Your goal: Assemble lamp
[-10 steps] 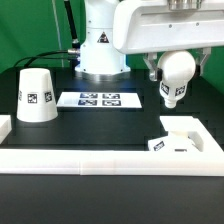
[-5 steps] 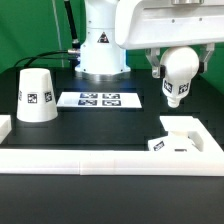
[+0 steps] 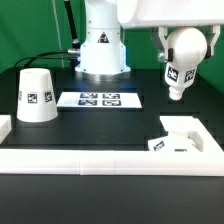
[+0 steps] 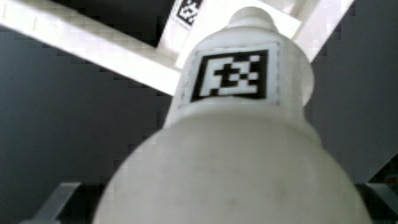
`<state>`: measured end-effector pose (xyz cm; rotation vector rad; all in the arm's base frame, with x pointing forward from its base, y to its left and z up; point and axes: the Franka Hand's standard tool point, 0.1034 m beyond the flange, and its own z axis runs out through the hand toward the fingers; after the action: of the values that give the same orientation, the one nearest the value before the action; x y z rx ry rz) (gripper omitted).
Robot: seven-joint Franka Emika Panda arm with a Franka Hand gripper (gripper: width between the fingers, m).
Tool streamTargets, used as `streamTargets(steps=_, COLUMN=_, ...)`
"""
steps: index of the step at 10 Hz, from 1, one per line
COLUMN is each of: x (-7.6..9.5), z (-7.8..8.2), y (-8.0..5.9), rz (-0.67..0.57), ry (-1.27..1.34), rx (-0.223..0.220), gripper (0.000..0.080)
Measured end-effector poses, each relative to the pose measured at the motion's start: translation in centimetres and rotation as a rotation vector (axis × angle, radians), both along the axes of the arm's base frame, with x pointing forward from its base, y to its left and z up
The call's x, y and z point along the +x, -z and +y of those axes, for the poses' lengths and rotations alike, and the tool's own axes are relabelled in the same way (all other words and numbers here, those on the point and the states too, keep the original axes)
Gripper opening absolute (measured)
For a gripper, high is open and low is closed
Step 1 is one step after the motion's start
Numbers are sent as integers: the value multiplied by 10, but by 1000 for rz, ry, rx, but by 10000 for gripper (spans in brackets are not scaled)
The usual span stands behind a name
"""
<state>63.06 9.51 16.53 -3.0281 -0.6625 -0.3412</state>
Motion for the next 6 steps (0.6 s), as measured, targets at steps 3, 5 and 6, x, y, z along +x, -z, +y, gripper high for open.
streamTargets(steps=3, x=1, z=-1, y=2, rz=-27, ry=-2, rx=1, gripper=577)
streamTargets(steps=5, x=3, z=-3, y=7, rz=-82, ry=-15, rx=1, gripper=577)
streamTargets(steps=6, x=3, z=-3, y=11, rz=-90, ry=-21, rx=0, gripper=577)
